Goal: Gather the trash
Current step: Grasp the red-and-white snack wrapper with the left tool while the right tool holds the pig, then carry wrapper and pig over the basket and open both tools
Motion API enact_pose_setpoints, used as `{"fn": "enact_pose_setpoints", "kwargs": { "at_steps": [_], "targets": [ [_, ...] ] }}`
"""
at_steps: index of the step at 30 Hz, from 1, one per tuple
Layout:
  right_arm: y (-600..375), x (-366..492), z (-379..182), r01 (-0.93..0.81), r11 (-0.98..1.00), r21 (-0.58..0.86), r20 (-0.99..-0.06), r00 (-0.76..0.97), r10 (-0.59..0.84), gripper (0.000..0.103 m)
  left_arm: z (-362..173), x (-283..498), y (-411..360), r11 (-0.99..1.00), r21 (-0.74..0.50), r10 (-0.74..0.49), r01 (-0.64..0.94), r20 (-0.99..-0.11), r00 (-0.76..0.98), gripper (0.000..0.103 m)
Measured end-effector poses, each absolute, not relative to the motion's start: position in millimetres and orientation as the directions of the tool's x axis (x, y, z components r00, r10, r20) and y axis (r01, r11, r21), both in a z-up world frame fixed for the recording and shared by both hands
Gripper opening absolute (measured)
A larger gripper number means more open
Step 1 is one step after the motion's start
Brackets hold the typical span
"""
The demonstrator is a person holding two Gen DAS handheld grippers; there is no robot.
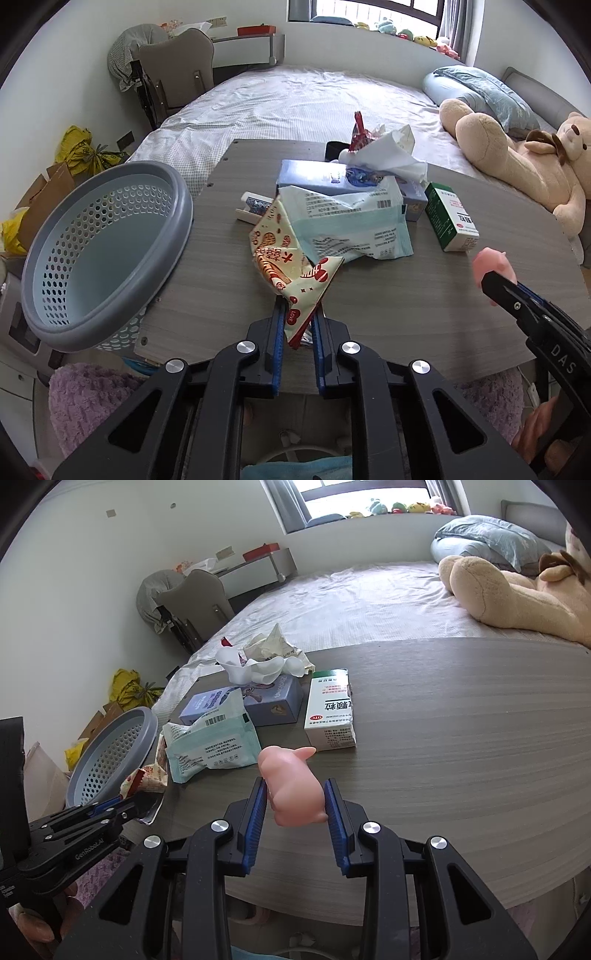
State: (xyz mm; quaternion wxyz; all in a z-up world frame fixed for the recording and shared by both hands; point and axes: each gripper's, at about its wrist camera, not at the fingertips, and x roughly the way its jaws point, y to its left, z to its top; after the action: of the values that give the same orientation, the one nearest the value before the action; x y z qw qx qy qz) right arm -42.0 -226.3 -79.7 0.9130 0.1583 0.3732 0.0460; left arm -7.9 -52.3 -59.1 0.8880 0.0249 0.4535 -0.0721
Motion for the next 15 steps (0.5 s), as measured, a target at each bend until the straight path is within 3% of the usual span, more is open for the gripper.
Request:
{"fn": "enact_pose_setpoints", "kwargs": {
  "at_steps": [15],
  "targets": [
    [-190, -41, -53, -0.038, 0.955, 0.294, -0.646, 0.729, 0.228, 0.032, -5, -21, -4, 0.994, -0.039, -0.103, 0.105, -0.697, 0.710, 0.012]
  ]
}}
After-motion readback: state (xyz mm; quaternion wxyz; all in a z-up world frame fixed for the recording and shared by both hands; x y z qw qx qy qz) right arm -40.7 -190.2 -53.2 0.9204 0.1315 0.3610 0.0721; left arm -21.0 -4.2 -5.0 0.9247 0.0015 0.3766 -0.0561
